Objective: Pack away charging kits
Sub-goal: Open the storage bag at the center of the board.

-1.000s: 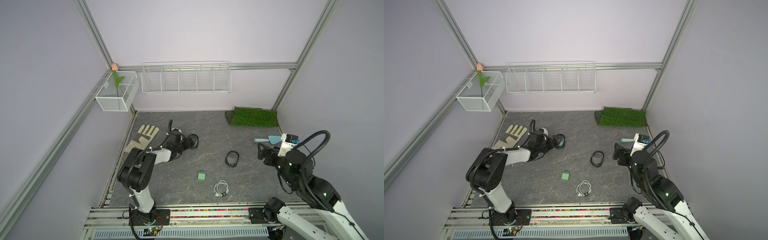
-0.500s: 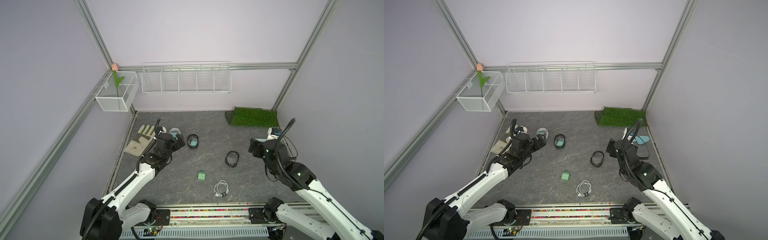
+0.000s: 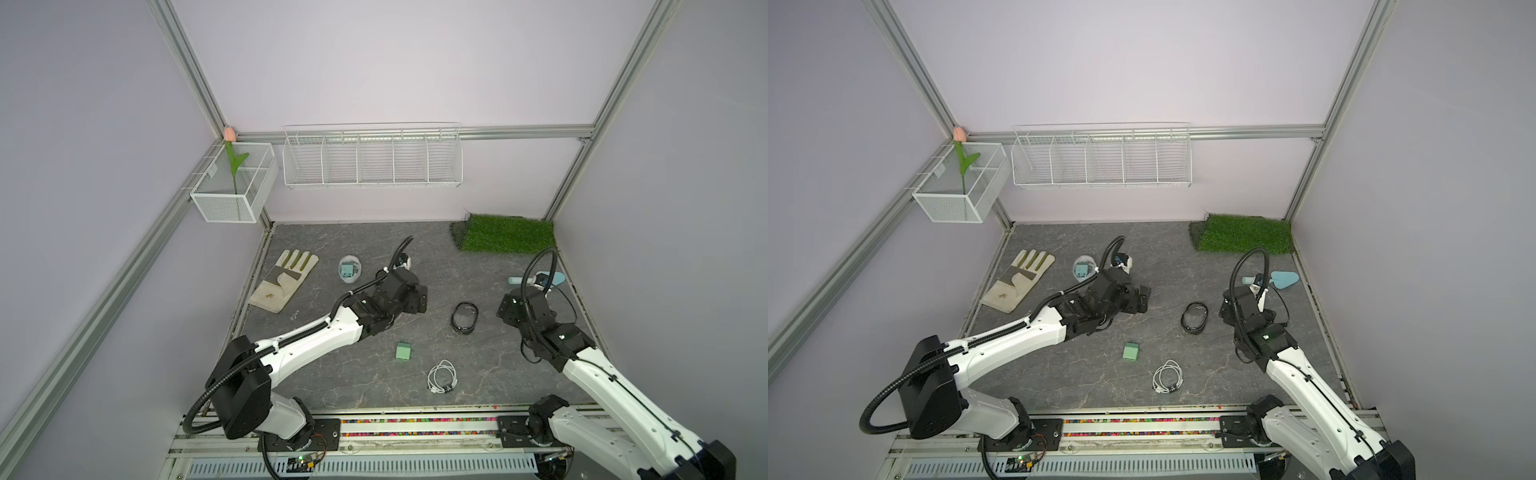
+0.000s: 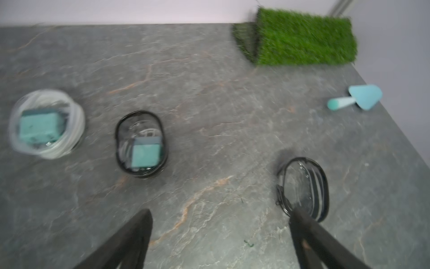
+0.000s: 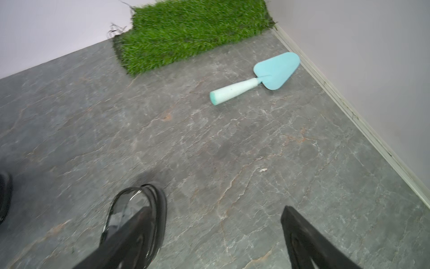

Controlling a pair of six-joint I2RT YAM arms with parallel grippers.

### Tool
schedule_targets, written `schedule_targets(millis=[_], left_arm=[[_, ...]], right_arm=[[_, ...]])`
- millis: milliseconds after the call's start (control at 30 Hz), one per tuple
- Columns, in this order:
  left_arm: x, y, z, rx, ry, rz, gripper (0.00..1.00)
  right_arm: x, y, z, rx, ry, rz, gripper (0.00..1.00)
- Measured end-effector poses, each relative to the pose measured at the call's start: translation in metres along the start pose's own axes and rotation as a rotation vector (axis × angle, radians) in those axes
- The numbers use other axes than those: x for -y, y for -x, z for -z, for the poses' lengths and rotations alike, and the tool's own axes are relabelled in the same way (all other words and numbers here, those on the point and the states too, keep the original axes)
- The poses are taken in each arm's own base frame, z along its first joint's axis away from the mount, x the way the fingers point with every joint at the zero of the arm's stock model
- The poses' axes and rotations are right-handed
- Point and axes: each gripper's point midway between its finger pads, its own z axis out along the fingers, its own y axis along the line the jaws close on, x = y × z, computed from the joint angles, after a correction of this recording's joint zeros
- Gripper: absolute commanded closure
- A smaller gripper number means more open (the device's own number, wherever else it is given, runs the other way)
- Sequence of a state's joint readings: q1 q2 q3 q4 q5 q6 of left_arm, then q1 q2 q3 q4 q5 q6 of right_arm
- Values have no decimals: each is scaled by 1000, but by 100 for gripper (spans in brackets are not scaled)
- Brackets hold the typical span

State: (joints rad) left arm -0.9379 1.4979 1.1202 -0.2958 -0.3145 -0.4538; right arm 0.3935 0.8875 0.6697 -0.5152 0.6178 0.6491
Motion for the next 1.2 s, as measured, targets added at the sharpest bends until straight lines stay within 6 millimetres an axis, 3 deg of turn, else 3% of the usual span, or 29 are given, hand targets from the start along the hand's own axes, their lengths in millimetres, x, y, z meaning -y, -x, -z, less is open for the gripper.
schedule_targets(millis=[67, 167, 367, 500, 633, 900, 1100, 1200], left_arm=[[15, 2, -13, -8, -2, -27, 24], [47, -3, -37, -40, 4, -93, 26], [126, -46, -68, -145, -24, -279, 23], [155, -66, -86, -209, -30, -350, 20], [162, -82, -104, -269, -5, -388, 21], [144, -112, -139, -362, 144, -461, 39], [141, -115, -138, -386, 164, -477, 45], [139, -116, -138, -393, 167, -484, 59]], right_arm=[[20, -6, -7, -3, -45, -55, 11], [48, -12, -14, -15, -108, -140, 10], [95, -27, -28, -47, -206, -317, 11], [108, -34, -32, -76, -221, -381, 10], [109, -32, -34, -81, -201, -421, 11], [101, -32, -37, -94, -145, -438, 10], [95, -32, -38, -104, -114, -441, 10], [94, -32, -38, -106, -105, -443, 10]])
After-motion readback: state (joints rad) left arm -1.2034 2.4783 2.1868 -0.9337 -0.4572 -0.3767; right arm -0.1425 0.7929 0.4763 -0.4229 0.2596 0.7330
